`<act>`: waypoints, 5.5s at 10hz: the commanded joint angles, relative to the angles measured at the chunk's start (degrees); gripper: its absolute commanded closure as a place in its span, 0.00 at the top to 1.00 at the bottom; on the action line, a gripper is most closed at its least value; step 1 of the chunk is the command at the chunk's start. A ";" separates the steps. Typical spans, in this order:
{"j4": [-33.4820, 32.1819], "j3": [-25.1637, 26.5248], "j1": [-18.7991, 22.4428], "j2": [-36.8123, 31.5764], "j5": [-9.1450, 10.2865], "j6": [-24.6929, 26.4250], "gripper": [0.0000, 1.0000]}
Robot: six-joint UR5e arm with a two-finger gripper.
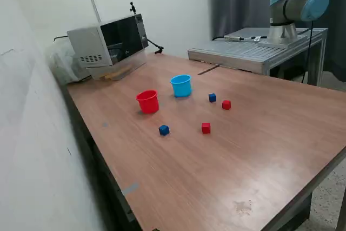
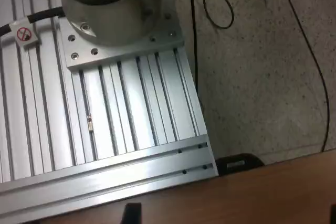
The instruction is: Place red objects in the red bin, and blue objects in the blue bin.
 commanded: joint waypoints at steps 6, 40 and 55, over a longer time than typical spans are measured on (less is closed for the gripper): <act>-1.31 0.61 0.70 0.35 0.52 0.26 1.00; -56.60 -5.62 5.27 47.90 7.12 13.45 1.00; -53.88 -9.23 -4.80 35.77 5.10 10.72 0.00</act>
